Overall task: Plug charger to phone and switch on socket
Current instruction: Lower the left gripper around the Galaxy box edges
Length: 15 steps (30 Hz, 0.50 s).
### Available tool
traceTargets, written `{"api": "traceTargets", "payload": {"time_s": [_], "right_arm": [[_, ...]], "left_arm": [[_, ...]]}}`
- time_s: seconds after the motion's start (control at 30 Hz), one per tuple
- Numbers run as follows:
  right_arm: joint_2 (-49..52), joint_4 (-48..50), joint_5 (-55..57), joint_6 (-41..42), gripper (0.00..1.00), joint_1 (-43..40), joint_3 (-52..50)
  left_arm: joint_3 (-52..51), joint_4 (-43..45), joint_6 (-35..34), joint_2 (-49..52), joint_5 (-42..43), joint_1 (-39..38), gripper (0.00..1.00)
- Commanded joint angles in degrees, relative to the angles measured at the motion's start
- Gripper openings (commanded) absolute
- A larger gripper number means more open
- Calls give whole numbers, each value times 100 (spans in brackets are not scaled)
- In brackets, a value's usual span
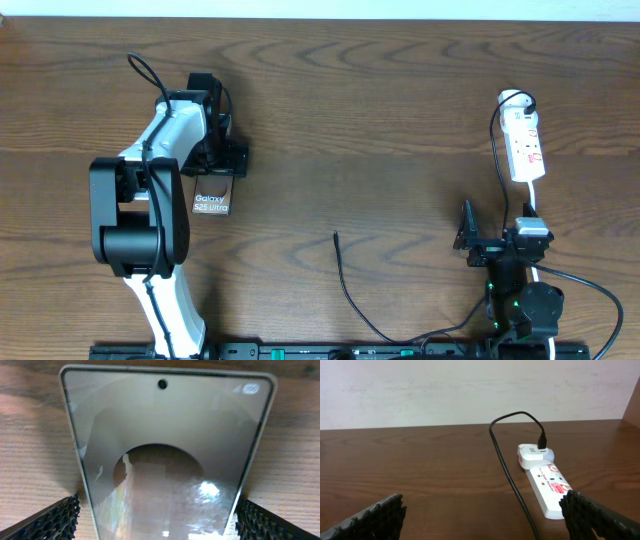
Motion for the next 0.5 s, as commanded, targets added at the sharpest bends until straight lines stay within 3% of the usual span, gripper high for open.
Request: {"api": "traceTargets", "payload": {"time_s": [0.0,0.47], "right_arm": [[-13,-24,22,-48,99,55,-9],[-13,-24,22,-48,99,55,-9]], "left_arm": [[-76,31,131,-66,330,20,98],[-361,-92,326,-66,334,35,98]]}}
